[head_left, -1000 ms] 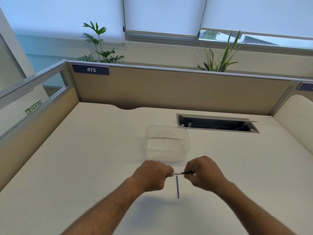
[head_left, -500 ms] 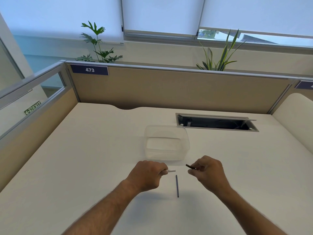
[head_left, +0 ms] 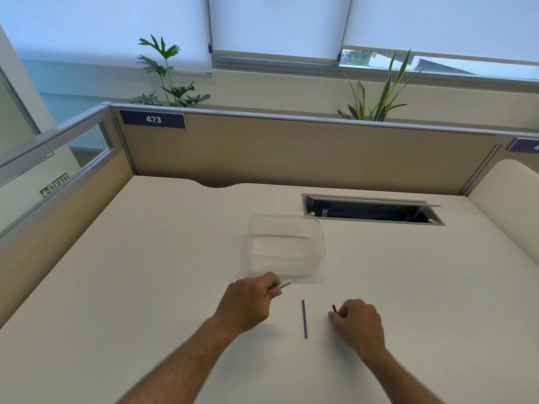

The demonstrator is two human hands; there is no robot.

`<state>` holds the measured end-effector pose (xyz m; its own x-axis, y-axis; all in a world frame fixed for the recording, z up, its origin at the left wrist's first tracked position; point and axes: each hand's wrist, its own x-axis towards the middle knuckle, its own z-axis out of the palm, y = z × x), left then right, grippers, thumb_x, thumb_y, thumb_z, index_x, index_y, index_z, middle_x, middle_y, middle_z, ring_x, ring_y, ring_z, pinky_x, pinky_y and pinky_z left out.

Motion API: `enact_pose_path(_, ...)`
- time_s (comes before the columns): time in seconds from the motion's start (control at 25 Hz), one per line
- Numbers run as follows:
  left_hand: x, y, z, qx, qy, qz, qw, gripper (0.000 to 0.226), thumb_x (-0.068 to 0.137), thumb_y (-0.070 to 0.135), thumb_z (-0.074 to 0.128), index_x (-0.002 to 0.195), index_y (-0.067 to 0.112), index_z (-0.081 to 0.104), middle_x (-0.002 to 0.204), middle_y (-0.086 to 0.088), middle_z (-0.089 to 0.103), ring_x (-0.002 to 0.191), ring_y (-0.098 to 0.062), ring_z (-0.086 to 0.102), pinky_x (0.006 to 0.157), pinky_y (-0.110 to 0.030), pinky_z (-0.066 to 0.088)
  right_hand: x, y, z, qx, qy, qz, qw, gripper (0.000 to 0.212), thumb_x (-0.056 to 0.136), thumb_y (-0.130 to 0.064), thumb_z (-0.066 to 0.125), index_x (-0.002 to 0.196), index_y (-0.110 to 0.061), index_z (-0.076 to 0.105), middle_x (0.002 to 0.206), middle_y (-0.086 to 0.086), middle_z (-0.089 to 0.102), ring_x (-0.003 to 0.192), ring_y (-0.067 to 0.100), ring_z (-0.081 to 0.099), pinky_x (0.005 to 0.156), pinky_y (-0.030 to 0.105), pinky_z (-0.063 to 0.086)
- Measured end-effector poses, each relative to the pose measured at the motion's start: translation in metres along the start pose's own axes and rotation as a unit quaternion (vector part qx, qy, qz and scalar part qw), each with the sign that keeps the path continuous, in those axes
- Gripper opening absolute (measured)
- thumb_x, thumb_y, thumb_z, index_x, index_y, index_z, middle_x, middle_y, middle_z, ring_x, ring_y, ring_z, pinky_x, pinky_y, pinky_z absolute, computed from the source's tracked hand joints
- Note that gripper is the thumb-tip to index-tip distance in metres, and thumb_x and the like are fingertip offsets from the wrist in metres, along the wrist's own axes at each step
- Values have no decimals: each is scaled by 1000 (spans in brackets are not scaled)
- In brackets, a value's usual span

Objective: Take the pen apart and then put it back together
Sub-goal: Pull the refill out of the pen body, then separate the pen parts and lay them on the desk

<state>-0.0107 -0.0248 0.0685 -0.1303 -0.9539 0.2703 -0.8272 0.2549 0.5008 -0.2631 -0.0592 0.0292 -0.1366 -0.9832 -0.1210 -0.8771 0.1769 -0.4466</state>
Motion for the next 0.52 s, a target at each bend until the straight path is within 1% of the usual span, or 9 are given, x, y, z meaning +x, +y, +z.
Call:
enact_pose_path(0.04,-1,0,1,-6,2,-3,1000,5,95,29,54,91,26,57,73,4,69,63,-25,59,57,-38,52,-1,2,4,-3,2,6,1000,26,75,-36,71,59,-17,66,56,-6,65,58,16,63,51,24,45)
enact_pose_path(0.12,-2,1,2,-11,3,-6,1000,5,95,30,54,92,26,57,74,4,70,63,-24,60,58,-38,52,-1,5,9,4,10,15,1000,31,76,-40,71,55,-19,62,54,-6,63,56,16,61,51,24,44)
enact_pose_path(0.24,-2,0,3,-13,5,-4,1000,6,95,31,54,92,26,56,74,4,70,62,-24,60,58,-38,53,0,8,12,11,17,22,1000,37,76,-42,74,52,-20,57,50,-8,59,49,10,55,45,22,36)
enact_pose_path(0.36,-2,1,5,-14,5,2,1000,6,95,32,54,92,27,56,74,4,70,62,-24,60,58,-38,53,0,10,13,5,19,13,1000,39,75,-45,76,52,-21,56,48,-11,58,47,4,52,42,19,32)
enact_pose_path(0.44,-3,2,5,-17,9,8,1000,6,94,32,54,91,27,55,72,4,69,60,-23,58,56,-37,52,0,11,13,5,17,7,1000,38,73,-47,76,54,-21,58,50,-11,59,49,4,54,43,20,34)
enact_pose_path(0.52,-4,3,6,-23,16,11,1000,5,93,31,55,90,27,55,70,5,68,58,-21,57,55,-35,51,-1,11,10,10,33,4,999,34,73,-51,75,60,-21,64,57,-11,63,57,9,60,49,23,40)
